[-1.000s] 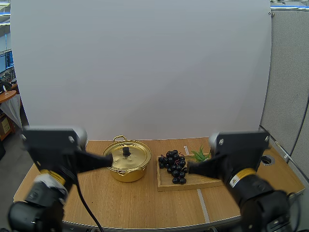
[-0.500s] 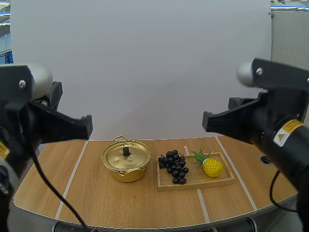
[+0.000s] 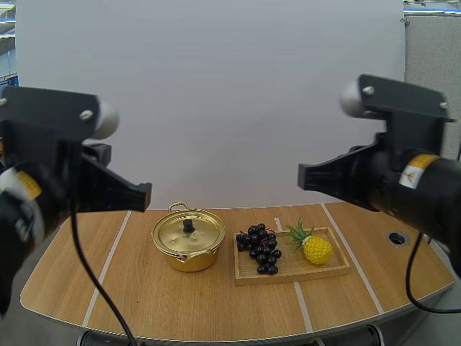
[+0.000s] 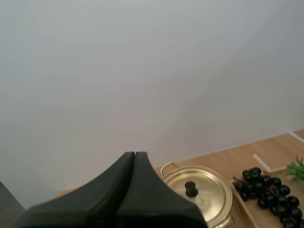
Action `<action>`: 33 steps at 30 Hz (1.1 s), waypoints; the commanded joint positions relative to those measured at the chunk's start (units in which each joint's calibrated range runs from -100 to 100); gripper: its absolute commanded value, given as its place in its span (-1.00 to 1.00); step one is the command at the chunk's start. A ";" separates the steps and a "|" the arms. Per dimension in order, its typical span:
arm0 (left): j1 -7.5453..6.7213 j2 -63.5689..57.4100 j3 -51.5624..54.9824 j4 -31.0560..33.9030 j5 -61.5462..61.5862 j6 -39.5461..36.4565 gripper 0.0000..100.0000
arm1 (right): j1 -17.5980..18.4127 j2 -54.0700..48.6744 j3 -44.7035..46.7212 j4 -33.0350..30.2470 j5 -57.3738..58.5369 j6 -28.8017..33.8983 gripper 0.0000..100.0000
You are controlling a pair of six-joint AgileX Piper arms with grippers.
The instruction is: Open the pot, put the pineapple inside, and close it
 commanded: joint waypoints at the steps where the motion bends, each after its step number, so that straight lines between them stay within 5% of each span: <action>1: 0.11 5.77 -0.08 0.16 0.28 -0.54 -1.00 | -0.24 5.93 -0.34 -0.40 2.05 0.13 -1.00; 7: 0.11 14.67 -0.08 0.12 0.36 -3.16 -1.00 | -0.24 13.67 -0.34 -0.62 2.25 0.13 -1.00; 10: 0.11 17.86 -0.08 0.12 0.36 -3.79 -0.83 | -0.24 14.86 -0.34 -0.62 2.69 0.13 -1.00; 13: 0.11 20.10 -0.08 0.12 0.36 -3.79 -0.38 | -0.24 14.86 -0.34 -0.62 3.08 0.13 -0.28; 17: 0.11 22.59 -0.08 0.12 0.52 -2.46 0.60 | -0.24 14.86 -0.34 -0.62 3.08 0.02 0.77; 19: 0.11 23.20 -0.08 0.12 0.71 -0.90 1.00 | -0.24 14.86 -0.34 -0.62 2.90 0.02 1.00; 33: 0.11 31.83 -0.08 -3.20 3.12 16.39 1.00 | -0.24 14.86 -0.34 -5.76 3.33 0.15 1.00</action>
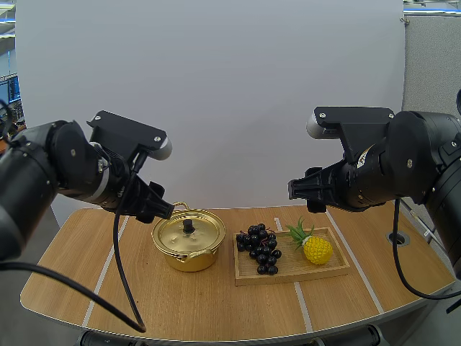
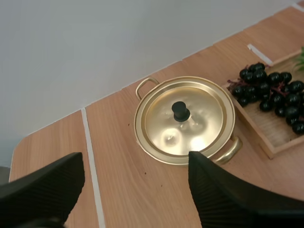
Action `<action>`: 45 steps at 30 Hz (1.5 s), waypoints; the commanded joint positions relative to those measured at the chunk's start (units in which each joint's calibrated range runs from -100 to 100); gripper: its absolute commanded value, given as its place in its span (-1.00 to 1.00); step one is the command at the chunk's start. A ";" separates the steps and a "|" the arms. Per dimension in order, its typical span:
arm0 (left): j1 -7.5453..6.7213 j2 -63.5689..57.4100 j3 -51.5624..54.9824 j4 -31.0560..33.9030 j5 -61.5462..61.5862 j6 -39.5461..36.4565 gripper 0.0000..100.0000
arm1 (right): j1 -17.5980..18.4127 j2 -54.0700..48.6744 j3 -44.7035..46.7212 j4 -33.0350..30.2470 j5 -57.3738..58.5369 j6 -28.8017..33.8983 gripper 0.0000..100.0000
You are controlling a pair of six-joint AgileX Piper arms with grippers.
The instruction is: Open the pot, put the pineapple inside, and close it
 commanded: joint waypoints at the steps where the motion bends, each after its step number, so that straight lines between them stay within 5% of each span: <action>1: 0.11 3.00 -0.08 -4.47 -0.85 6.34 1.00 | -0.24 -0.13 -0.34 -0.71 0.01 0.05 1.00; 11: 0.11 18.25 -7.26 -15.00 -1.23 17.10 1.00 | -0.24 -0.13 -0.34 -0.71 0.01 0.05 1.00; 19: -2.79 33.37 -14.84 -14.52 -1.56 17.10 1.00 | -0.24 -0.13 -0.34 -0.71 0.01 0.05 1.00; 31: -2.82 50.80 -20.63 -12.78 -4.48 17.10 1.00 | -0.24 -0.13 -0.34 -0.71 0.01 0.05 1.00; 45: -2.82 56.06 -20.73 -12.78 -8.87 17.10 1.00 | -0.24 -0.13 -0.34 -0.71 0.01 0.05 1.00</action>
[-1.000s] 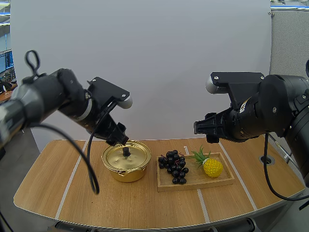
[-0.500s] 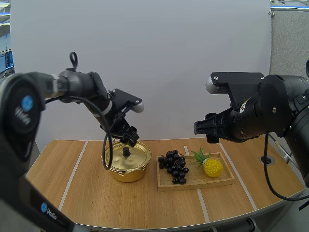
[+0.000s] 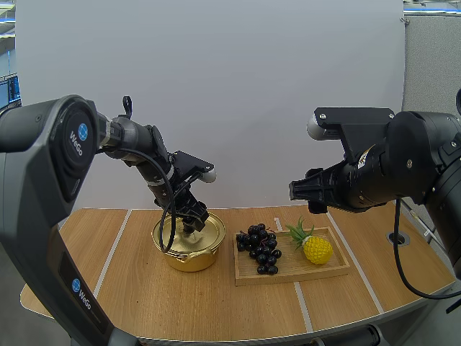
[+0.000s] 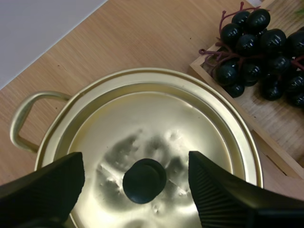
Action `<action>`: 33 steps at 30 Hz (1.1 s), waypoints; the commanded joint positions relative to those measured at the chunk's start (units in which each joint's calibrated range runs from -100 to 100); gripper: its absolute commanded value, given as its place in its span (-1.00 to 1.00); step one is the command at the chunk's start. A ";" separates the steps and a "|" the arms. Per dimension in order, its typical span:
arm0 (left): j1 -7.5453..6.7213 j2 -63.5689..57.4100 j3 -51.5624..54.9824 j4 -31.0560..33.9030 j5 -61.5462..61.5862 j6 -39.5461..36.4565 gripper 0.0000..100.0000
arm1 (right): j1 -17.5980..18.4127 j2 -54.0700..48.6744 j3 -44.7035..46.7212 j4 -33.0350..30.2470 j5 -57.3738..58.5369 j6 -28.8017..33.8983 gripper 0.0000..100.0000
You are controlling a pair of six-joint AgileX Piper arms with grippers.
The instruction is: Open the pot, put the pineapple inside, and close it
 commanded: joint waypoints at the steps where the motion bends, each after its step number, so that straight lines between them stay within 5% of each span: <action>1: -0.24 0.52 -0.55 -0.01 -0.95 0.10 1.00 | -0.24 -0.13 -0.34 -0.28 -0.40 0.05 1.00; 7: -0.24 0.72 -0.55 -0.01 -0.95 0.10 0.99 | -0.24 -0.13 -0.34 -0.28 -0.40 0.05 1.00; 11: -0.24 0.72 -0.55 -0.01 -0.37 -0.11 -0.08 | -0.24 -0.13 -0.34 -0.28 -0.40 0.05 1.00; 16: -0.24 0.72 -0.55 -0.01 1.02 -0.11 -0.94 | -0.24 -0.13 -0.34 -0.28 -0.40 0.05 1.00; 33: -0.24 -13.77 -21.18 1.28 24.56 -3.71 -1.00 | -0.24 -0.13 -0.34 -0.28 -0.40 0.05 1.00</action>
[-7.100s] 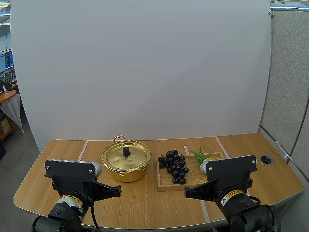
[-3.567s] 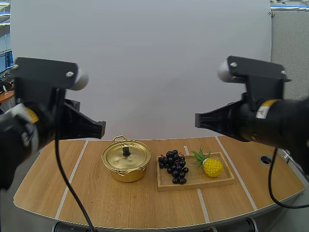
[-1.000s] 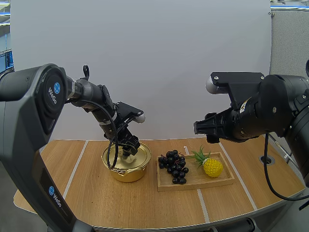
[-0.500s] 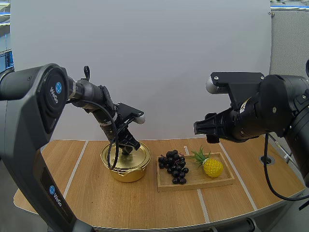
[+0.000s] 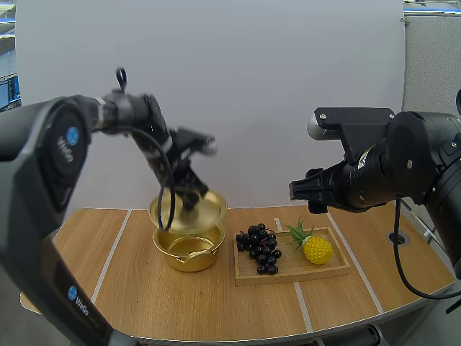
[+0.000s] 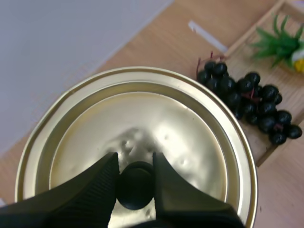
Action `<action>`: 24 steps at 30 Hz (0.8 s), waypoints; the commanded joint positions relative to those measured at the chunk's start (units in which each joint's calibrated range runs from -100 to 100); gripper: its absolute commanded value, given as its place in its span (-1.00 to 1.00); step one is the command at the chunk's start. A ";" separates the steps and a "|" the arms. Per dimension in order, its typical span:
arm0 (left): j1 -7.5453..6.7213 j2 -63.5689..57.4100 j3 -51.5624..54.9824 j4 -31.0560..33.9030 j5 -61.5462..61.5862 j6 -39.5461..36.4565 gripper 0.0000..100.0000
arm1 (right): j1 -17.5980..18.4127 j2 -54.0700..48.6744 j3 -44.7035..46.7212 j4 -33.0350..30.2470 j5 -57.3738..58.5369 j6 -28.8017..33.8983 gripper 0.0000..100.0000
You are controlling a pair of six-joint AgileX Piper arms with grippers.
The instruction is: Open the pot, put the pineapple inside, and close it
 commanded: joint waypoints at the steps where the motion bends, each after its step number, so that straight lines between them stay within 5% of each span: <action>1: -0.24 -11.34 -12.01 1.53 3.40 -3.51 -1.00 | -0.24 -0.13 -0.34 -0.28 -0.40 0.05 1.00; 12: -0.24 -20.07 -40.52 15.68 -1.48 -8.83 -1.00 | -0.24 -0.13 -0.34 -0.28 -0.40 0.05 1.00; 24: -0.24 -19.82 -58.40 16.34 -14.81 -9.72 -1.00 | -0.24 -0.13 -0.34 -0.25 -1.99 -1.07 1.00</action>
